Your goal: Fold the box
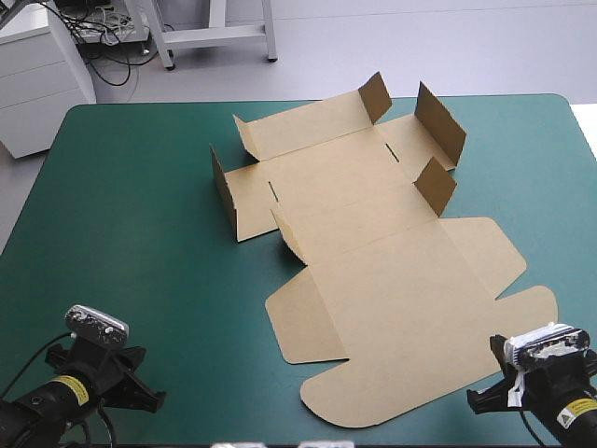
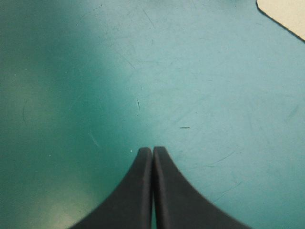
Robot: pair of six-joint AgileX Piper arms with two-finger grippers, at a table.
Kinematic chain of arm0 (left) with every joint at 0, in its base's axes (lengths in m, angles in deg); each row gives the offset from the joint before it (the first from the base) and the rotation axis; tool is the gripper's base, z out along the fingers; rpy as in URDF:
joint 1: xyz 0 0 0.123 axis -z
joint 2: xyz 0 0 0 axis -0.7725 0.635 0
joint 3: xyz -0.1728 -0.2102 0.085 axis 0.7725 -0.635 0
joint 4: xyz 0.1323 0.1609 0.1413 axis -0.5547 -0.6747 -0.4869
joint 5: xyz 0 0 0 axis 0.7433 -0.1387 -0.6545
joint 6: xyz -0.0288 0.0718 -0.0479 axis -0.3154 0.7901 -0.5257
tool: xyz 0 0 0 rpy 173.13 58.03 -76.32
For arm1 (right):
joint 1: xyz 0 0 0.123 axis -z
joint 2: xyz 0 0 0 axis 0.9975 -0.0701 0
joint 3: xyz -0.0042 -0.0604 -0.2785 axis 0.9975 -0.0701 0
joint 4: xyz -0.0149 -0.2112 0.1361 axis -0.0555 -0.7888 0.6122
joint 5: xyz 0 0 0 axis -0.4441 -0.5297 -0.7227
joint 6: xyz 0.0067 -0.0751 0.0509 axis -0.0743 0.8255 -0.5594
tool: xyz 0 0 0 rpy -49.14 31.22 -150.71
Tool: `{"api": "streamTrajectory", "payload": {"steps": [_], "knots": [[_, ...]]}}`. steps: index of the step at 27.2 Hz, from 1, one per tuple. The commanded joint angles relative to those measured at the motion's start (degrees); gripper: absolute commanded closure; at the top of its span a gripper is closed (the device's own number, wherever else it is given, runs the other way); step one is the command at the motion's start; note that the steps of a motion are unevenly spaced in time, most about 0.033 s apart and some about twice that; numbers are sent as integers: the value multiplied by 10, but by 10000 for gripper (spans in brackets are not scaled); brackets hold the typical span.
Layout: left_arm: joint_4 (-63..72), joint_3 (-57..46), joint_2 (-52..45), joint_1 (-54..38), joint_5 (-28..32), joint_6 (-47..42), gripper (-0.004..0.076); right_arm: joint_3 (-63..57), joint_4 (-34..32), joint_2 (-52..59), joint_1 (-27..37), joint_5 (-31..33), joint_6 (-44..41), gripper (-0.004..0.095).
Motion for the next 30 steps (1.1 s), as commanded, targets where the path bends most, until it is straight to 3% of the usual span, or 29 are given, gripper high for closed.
{"api": "streamTrajectory", "payload": {"steps": [1,23,26,30], "knots": [[4,14,5,2,32,-6,756,14,6,-7,-2,-35,5,931],[4,14,5,2,32,-6,756,46,-4,-15,-2,-61,5,931],[4,14,5,2,32,-6,756,96,-48,-54,-2,-60,4,929],[4,14,5,2,32,-6,756,159,-55,-129,-2,-59,3,926]]}}
